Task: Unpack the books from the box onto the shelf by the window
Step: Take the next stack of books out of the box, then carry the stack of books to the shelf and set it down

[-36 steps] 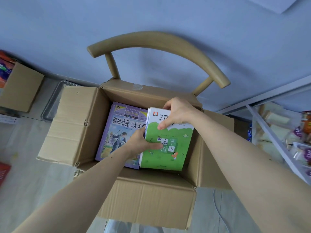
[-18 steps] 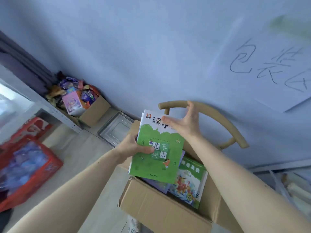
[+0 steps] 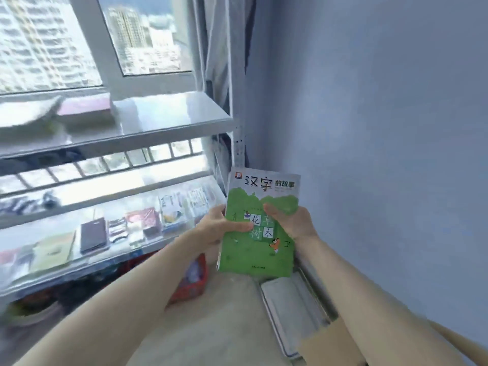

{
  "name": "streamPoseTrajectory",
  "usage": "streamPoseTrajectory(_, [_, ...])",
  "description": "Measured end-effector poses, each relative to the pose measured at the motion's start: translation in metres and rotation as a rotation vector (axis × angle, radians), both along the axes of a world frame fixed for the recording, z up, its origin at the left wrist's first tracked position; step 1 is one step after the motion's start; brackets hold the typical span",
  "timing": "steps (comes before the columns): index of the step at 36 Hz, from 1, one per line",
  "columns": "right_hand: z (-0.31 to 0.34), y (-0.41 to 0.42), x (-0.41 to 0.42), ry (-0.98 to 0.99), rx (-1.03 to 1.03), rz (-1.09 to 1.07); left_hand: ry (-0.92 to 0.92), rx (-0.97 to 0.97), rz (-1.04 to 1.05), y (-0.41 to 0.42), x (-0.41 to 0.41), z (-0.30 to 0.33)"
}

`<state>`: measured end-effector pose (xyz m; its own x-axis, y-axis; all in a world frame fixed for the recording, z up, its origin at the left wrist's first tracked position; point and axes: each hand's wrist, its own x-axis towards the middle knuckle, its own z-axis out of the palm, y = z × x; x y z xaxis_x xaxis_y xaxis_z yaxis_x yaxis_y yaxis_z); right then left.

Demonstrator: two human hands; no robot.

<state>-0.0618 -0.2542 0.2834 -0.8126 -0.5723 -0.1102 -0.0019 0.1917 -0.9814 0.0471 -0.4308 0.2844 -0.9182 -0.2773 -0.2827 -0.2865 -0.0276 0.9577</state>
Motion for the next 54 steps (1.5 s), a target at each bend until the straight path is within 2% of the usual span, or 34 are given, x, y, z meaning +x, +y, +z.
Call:
streamPoseTrajectory(8, [0.096,-0.178,-0.001,0.221,-0.202,0.063,0.258,-0.223,0.074,-0.162,0.029,0.104])
streamPoseTrajectory(14, [0.154,-0.275,-0.022,0.32,-0.335,0.14,0.312,-0.371,0.172,-0.252,0.015,0.158])
streamPoseTrajectory(20, [0.187,-0.355,-0.068,0.36,-0.357,0.211,0.355,-0.478,0.309,-0.329,-0.027,0.185])
streamPoseTrajectory(26, [0.179,-0.428,-0.129,0.375,-0.463,0.319,0.376,-0.472,0.372,-0.396,-0.078,0.178])
streamPoseTrajectory(32, [0.158,-0.489,-0.177,0.299,-0.429,0.399,0.341,-0.437,0.453,-0.444,-0.117,0.147])
streamPoseTrajectory(40, [0.134,-0.533,-0.201,0.197,-0.43,0.468,0.351,-0.396,0.47,-0.473,-0.128,0.123])
streamPoseTrajectory(45, [0.128,-0.539,-0.207,0.163,-0.414,0.482,0.35,-0.357,0.406,-0.467,-0.129,0.103])
streamPoseTrajectory(51, [0.106,-0.548,-0.199,0.159,-0.419,0.385,0.436,-0.212,0.509,-0.459,-0.136,0.09])
streamPoseTrajectory(54, [0.115,-0.555,-0.198,0.139,-0.422,0.33,0.397,-0.131,0.494,-0.465,-0.141,0.1])
